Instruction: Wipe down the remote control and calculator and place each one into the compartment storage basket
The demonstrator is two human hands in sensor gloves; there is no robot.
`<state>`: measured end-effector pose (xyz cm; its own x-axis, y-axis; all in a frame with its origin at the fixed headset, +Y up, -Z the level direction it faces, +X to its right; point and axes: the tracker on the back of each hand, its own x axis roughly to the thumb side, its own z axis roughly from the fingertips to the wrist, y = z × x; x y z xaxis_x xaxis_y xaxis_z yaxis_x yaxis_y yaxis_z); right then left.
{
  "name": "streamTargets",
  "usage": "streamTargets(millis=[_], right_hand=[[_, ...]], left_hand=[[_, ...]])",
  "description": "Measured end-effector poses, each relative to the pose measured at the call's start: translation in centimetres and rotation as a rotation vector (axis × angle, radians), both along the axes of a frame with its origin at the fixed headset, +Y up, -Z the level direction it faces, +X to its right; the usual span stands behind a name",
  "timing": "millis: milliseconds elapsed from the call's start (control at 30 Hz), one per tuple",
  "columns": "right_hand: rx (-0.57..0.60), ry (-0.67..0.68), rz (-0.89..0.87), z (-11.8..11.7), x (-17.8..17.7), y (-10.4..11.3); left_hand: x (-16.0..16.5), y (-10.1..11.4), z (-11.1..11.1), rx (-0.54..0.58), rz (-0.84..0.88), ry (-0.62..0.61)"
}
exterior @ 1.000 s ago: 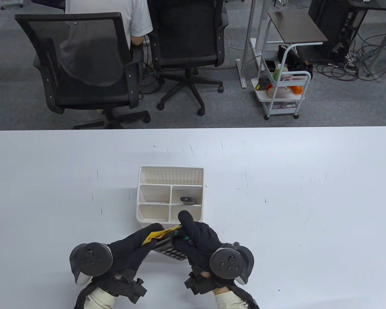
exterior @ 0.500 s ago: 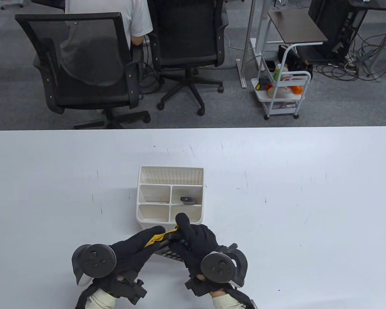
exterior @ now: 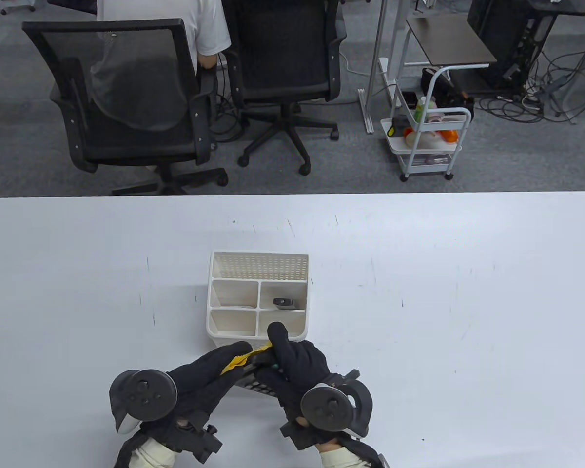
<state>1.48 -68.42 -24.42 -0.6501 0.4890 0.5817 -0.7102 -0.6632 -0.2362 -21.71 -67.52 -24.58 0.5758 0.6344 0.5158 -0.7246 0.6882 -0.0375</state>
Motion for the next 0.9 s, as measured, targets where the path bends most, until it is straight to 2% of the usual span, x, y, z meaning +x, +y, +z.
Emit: streamTargets(millis=[233,333,500,567,633,733,800,900], right_hand=[[-0.022,-0.005,0.045,-0.3,-0.3,-0.4],[-0.018,-0.027,0.001,-0.3,0.3,-0.2],[0.033,-0.011,0.003,0.1,0.0,0.1],[0.022,0.003,0.014,0.1,-0.3,-0.1],[0.014,0.011,0.023,0.1,-0.6,-0.2],[0.007,0.009,0.012,0.0,-0.3,-0.2],[0.009,0.001,0.008,0.0,-0.2,-0.1],[0.034,-0.002,-0.013,0.0,0.0,-0.1]], left_hand=[[-0.4,0.3,0.1,-0.043,0.242,-0.102],[-0.7,0.3,0.0,-0.042,0.223,-0.089],[-0.1,0.1,0.0,-0.022,0.091,-0.057],[0.2,0.1,0.2,-0.005,0.096,-0.066],[0.3,0.2,0.3,0.002,0.177,-0.097],[0.2,0.3,0.2,-0.036,0.264,-0.137],[0.0,0.1,0.1,-0.045,0.248,-0.131],[0.0,-0.1,-0.1,-0.05,0.131,-0.087]])
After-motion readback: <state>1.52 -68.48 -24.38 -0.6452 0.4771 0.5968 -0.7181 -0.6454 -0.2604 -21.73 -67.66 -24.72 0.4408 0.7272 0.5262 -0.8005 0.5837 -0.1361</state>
